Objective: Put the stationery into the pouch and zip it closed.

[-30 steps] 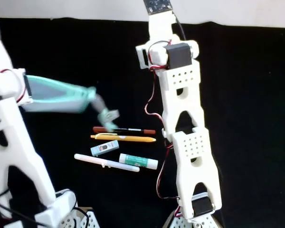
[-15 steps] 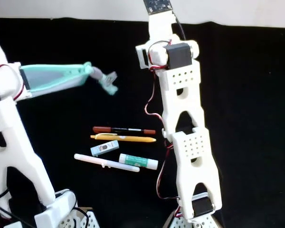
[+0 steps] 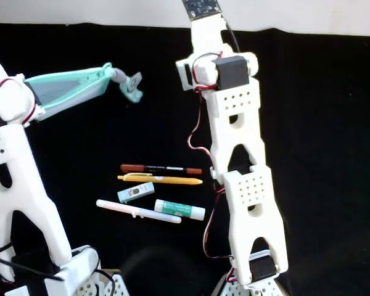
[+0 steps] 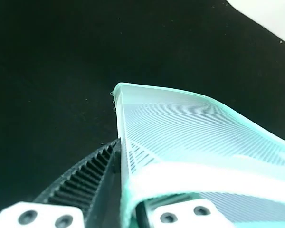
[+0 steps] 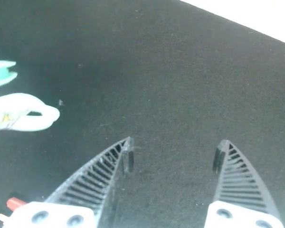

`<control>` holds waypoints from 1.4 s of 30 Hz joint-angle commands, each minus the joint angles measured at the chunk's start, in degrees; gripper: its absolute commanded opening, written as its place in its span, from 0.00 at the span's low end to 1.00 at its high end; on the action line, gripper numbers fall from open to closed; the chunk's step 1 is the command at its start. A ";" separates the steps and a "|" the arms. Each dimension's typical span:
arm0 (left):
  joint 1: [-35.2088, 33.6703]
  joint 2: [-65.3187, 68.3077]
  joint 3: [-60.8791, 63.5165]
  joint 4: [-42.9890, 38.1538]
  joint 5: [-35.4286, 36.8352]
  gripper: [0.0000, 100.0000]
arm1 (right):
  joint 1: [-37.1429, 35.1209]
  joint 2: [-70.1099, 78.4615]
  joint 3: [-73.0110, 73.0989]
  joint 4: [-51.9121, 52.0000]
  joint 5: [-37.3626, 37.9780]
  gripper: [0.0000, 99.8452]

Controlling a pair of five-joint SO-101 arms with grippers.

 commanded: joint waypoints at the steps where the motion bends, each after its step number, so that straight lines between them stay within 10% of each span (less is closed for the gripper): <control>1: -0.22 -0.92 1.45 -3.60 1.76 0.01 | 0.22 -0.66 -5.58 0.66 0.97 0.27; 25: 0.22 -0.66 5.76 -3.52 1.49 0.01 | -6.37 -11.03 -4.88 1.01 0.70 0.27; 42: 0.22 -0.57 5.85 -3.52 1.32 0.01 | -10.86 -35.47 44.35 0.66 10.11 0.27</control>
